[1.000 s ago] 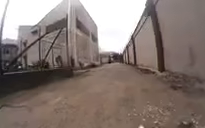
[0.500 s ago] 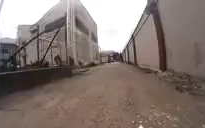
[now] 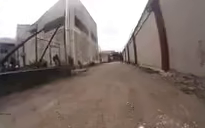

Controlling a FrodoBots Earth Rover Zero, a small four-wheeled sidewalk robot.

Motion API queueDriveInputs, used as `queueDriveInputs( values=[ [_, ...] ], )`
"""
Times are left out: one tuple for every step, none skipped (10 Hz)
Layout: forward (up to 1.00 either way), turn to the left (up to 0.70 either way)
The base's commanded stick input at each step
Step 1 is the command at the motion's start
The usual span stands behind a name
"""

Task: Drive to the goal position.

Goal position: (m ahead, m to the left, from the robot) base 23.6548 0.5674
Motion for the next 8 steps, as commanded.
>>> queueDriveInputs(
  values=[
    [0.3, 0.0],
    [0.3, 0.0],
    [0.3, 0.0],
    [0.3, 0.0],
    [0.3, 0.0],
    [0.3, 0.0],
    [0.3, 0.0],
    [0.3, 0.0]
  ],
)
